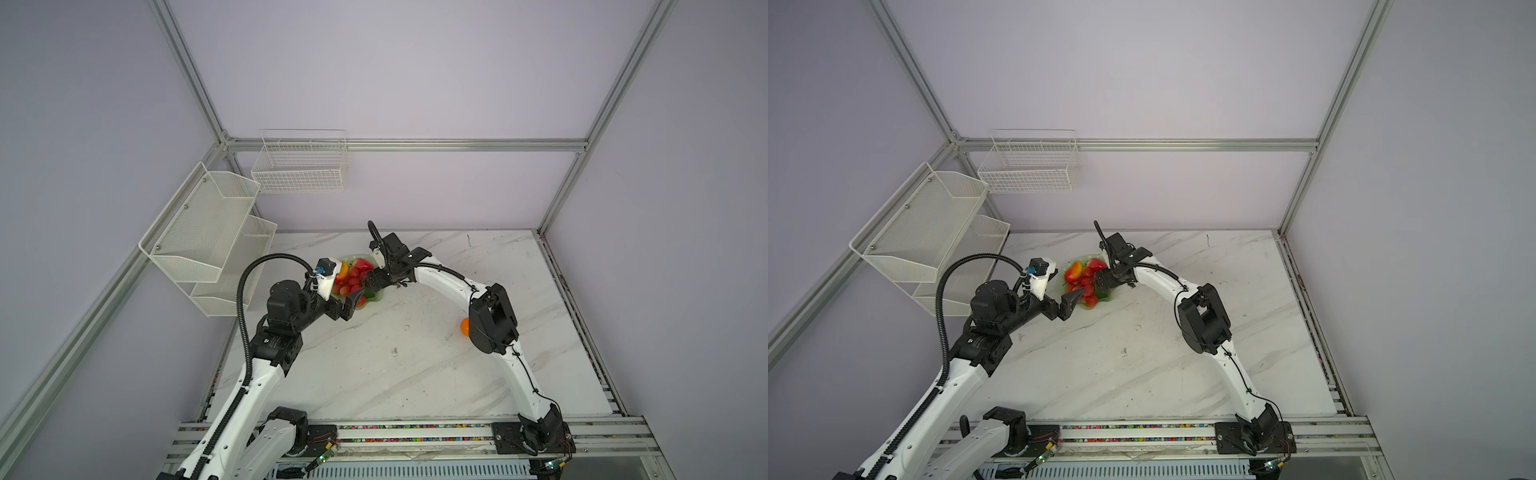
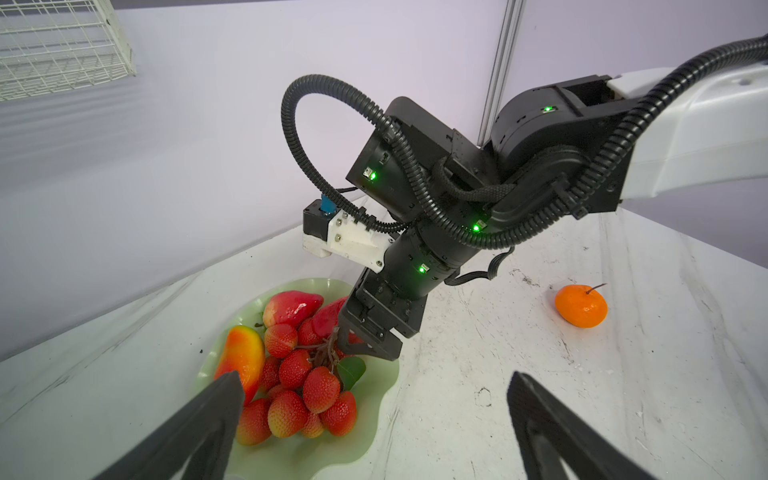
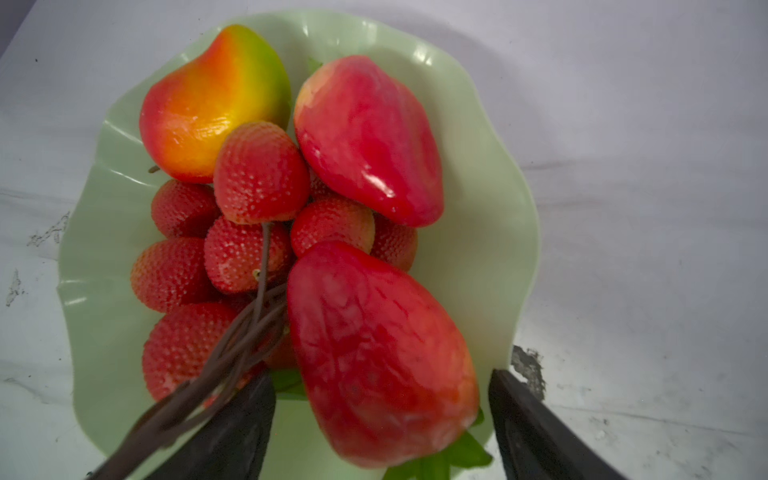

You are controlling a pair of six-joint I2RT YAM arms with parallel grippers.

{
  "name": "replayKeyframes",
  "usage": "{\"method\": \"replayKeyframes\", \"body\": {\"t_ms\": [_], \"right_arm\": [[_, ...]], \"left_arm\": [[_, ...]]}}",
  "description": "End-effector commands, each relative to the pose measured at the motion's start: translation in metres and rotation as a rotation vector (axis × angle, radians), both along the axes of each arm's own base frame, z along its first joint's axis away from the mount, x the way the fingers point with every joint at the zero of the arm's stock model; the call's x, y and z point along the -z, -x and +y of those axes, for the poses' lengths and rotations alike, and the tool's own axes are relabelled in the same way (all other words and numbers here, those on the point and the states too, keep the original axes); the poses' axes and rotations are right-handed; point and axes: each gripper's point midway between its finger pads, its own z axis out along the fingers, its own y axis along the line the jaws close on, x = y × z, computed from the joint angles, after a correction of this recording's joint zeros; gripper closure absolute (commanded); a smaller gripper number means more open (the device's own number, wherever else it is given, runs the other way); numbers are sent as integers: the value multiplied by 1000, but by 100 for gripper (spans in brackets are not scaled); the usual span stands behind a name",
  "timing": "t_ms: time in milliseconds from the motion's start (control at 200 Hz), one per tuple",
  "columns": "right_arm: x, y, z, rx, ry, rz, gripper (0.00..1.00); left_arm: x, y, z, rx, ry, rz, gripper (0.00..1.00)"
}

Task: Place and organize the fake fruits in the fruit bowl
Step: 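Move the right gripper to the orange tangerine and grasp it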

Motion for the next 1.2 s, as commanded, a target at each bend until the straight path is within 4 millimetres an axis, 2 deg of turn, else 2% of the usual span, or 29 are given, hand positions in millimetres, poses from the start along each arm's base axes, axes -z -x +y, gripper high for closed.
{"method": "replayKeyframes", "body": {"t_ms": [0, 55, 125, 210, 275, 335, 400, 495, 590, 760, 865, 1030, 1150, 1195], "right_arm": [[-59, 1, -12, 38, -34, -104, 13], [-70, 2, -29, 106, -22, -117, 12], [-67, 10, -64, 237, 20, -92, 12], [-60, 24, -137, 482, 53, -50, 11], [-50, 49, -197, 657, 62, -17, 11], [-43, 78, -239, 770, 49, 13, 11], [-33, 108, -268, 865, 35, 56, 11], [-20, 138, -295, 953, 76, 89, 11], [-7, 149, -304, 983, 99, 103, 11], [14, 143, -288, 963, 44, 143, 11], [32, 143, -290, 966, 101, 164, 11], [45, 139, -288, 950, 118, 174, 11], [53, 140, -288, 938, 136, 183, 14], [56, 140, -288, 934, 132, 189, 20]], "left_arm": [[0, 3, -1, 13, 41, -3, 0], [0, 4, -3, 27, 46, -6, 0], [1, 8, -10, 67, 57, 3, 0], [0, 15, -25, 153, 81, 15, 0], [1, 22, -41, 233, 96, 31, 0], [4, 30, -56, 296, 100, 45, 0], [6, 39, -70, 349, 98, 53, 0], [6, 49, -83, 399, 94, 54, 0], [6, 54, -89, 427, 96, 57, 0], [2, 60, -92, 447, 100, 42, 0], [2, 63, -94, 461, 100, 41, 0], [3, 63, -95, 466, 97, 42, 0], [5, 62, -95, 467, 95, 50, 0], [6, 62, -96, 471, 94, 52, 0]]}}
